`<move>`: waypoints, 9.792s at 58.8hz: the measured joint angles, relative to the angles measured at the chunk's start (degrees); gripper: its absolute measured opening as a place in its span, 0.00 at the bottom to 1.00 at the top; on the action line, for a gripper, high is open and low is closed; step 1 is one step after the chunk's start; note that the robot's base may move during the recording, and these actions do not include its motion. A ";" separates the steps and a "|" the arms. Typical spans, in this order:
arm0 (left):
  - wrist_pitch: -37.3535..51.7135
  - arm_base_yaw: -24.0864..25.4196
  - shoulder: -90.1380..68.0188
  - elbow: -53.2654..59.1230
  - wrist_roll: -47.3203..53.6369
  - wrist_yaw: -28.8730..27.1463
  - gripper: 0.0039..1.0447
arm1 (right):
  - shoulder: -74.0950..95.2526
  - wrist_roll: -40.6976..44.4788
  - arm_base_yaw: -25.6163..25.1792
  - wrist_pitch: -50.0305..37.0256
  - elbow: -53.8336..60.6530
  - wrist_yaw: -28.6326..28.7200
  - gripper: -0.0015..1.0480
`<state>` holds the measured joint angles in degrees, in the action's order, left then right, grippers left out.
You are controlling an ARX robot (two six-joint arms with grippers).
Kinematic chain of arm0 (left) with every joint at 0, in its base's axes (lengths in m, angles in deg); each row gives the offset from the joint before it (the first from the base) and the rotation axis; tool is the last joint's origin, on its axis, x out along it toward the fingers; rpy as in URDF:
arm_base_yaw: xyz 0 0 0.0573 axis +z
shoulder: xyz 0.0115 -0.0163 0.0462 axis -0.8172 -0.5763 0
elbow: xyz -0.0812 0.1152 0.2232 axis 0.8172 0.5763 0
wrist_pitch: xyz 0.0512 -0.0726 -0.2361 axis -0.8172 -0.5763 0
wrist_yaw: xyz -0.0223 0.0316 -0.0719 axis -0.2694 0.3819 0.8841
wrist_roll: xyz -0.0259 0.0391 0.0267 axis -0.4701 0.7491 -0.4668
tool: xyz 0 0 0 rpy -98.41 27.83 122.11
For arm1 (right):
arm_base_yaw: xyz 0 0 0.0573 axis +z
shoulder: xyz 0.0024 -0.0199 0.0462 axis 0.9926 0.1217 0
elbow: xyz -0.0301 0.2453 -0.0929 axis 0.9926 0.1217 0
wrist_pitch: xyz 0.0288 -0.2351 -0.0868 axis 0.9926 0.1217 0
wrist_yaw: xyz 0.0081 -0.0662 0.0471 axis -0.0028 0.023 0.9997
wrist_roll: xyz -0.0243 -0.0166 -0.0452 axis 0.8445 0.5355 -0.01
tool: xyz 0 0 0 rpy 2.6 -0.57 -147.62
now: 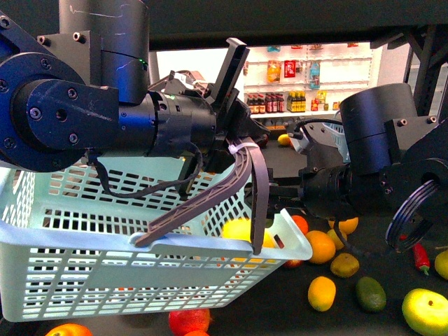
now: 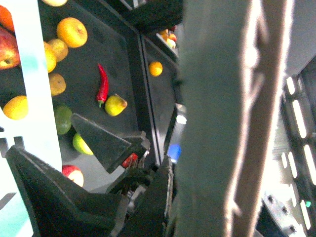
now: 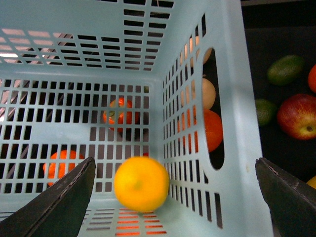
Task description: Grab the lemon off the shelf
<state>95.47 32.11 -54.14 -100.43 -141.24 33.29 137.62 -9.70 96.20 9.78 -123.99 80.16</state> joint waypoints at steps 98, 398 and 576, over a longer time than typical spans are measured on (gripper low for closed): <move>0.02 0.00 -0.07 0.00 -0.35 -0.09 0.06 | 66.27 4.39 -9.40 48.61 -86.27 -20.50 0.93; 0.02 -0.02 -0.24 0.00 -0.42 0.07 0.06 | -116.74 11.45 -13.07 25.33 68.63 -15.54 0.11; 48.76 49.16 -8.81 11.82 -26.58 -13.29 0.94 | -116.74 11.30 -13.07 25.33 68.63 -15.56 0.93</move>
<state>144.24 81.26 -62.95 -88.61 -167.82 20.00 20.89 1.60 83.13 35.11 -55.36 64.59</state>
